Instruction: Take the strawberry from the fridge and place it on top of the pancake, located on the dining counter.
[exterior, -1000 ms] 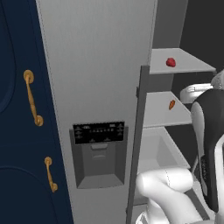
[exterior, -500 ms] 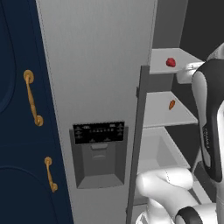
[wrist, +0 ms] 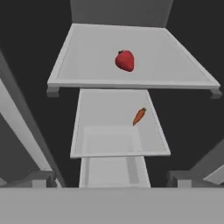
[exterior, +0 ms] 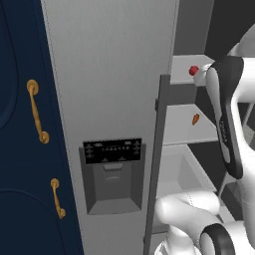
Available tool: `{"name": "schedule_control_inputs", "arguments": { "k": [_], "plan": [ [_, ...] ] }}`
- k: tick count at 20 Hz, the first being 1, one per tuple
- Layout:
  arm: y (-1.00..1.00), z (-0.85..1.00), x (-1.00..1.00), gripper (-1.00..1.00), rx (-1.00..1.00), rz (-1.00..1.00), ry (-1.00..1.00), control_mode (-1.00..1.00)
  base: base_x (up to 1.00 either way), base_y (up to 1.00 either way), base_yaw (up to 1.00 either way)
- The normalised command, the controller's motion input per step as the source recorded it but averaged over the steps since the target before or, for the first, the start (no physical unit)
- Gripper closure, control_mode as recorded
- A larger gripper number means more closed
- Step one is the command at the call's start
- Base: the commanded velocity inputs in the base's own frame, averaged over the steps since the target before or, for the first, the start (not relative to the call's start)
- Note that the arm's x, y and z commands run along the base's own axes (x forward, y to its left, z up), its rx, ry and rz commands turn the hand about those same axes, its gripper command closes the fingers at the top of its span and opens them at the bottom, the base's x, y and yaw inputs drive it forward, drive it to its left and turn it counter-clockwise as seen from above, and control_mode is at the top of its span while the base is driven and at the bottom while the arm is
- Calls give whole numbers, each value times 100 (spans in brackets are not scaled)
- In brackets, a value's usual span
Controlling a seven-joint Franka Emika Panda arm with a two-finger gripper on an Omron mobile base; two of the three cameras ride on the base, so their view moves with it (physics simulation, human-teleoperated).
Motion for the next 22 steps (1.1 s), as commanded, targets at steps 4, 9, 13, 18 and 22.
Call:
{"name": "schedule_control_inputs", "arguments": {
  "k": [4,9,13,18,22],
  "plan": [
    [-26,0,55,-100,0,0,0,-100,0,0,0],
    [-8,-3,44,-100,0,4,-3,-100,0,0,0],
    [-11,0,53,-100,0,5,-1,-100,0,0,0],
    [-7,-20,26,-100,0,3,-5,-100,0,0,0],
    [-6,-23,16,-100,0,0,-18,-100,0,0,0]
  ]
}}
